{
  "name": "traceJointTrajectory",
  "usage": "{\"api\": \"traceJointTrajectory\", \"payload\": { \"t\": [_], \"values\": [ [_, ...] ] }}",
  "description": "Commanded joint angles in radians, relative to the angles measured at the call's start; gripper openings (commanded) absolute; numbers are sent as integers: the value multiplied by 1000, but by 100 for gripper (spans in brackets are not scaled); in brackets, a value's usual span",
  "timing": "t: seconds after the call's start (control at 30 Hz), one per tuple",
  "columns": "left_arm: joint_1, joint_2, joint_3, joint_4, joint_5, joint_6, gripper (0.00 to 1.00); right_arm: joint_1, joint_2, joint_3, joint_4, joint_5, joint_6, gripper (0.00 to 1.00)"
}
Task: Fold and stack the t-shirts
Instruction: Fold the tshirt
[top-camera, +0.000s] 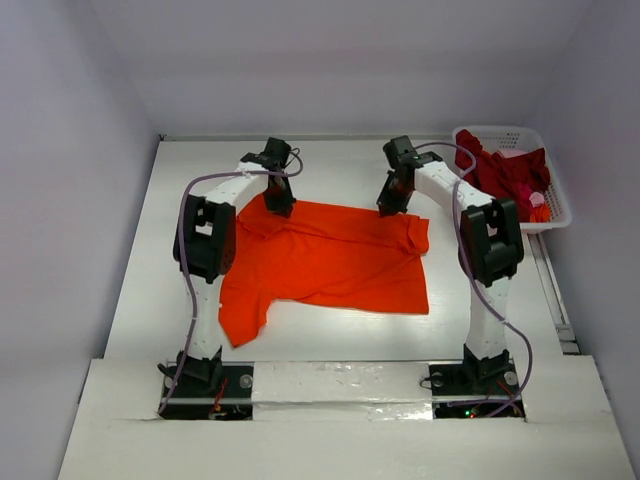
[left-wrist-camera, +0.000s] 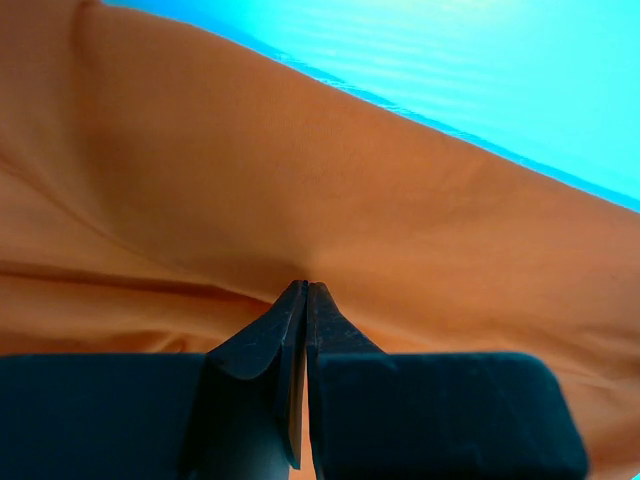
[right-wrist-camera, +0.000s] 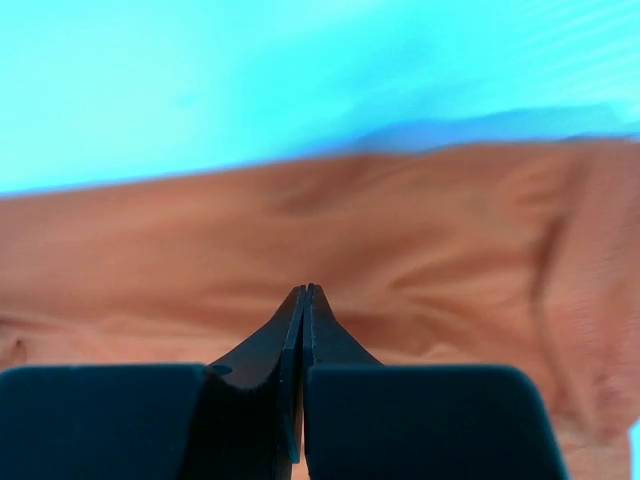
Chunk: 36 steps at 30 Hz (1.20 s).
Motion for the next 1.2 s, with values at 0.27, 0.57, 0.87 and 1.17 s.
{"api": "traceJointTrajectory", "payload": {
  "t": [0.27,0.57,0.87,1.17],
  "values": [
    [-7,-13,90,-38,139,40,0,-29,-1,58,-30,13,6,0],
    [-76,-30,106,-64,122,56,0,-29,-38,55,-30,28,-13,0],
    [-86,-62,109,-120,-126,25,0,-29,-44,-28,-36,62,13,0],
    [63,-166,-35,-74,-260,-10,0,-29,-84,-42,-37,79,10,0]
  ]
}}
